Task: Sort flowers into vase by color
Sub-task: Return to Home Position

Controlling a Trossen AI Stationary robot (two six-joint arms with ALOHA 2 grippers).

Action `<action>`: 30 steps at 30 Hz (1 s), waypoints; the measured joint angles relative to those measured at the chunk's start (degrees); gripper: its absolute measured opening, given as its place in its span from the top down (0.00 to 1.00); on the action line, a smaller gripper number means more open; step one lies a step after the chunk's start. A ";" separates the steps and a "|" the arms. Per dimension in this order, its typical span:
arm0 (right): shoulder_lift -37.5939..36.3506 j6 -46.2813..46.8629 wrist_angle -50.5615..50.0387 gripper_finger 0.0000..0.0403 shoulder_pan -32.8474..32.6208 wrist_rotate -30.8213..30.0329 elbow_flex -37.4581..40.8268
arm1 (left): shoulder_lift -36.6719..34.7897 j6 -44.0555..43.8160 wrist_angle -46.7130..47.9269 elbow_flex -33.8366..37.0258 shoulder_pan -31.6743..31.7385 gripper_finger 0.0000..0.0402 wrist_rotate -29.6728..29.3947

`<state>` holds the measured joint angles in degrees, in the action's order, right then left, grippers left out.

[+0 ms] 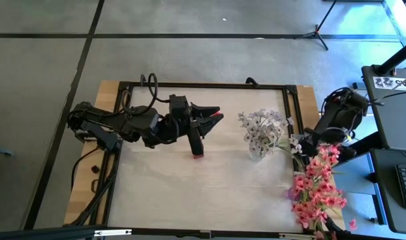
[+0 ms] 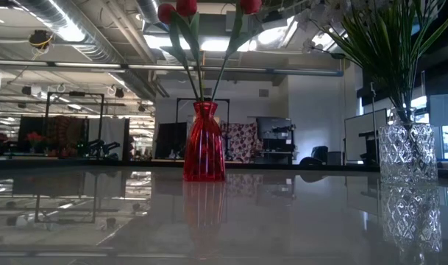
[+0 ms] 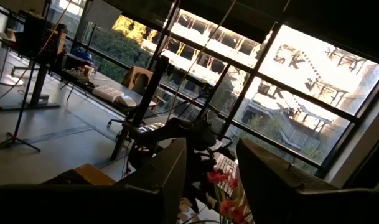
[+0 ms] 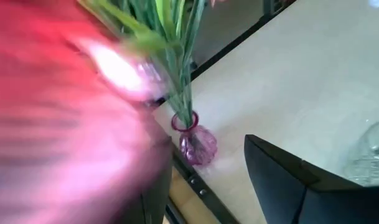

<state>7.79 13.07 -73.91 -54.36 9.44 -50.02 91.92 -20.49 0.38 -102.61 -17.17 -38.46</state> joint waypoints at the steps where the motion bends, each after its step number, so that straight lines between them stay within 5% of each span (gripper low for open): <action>1: -0.87 0.35 0.00 0.50 -0.01 -0.72 0.00 | 0.00 0.00 0.00 0.00 0.00 0.65 0.00; 11: -7.46 3.50 -2.73 0.50 0.01 -4.40 -0.78 | 0.00 0.00 0.00 0.00 0.01 0.65 0.00; 19: -7.47 4.53 -7.39 0.50 0.01 -10.69 -10.18 | 0.02 0.09 -0.22 0.00 0.26 0.65 0.20; 24: -7.45 3.88 -7.50 0.50 0.01 -18.87 -19.04 | 0.02 1.30 -0.32 -0.02 0.28 0.65 0.19; 30: -7.45 8.99 -7.97 0.52 -0.13 -36.93 -25.09 | 0.02 1.64 -0.37 -0.02 0.28 0.65 0.18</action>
<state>0.34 22.07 -81.88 -54.49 -27.50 -75.11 91.94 -18.85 0.01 -102.63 -16.88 -38.28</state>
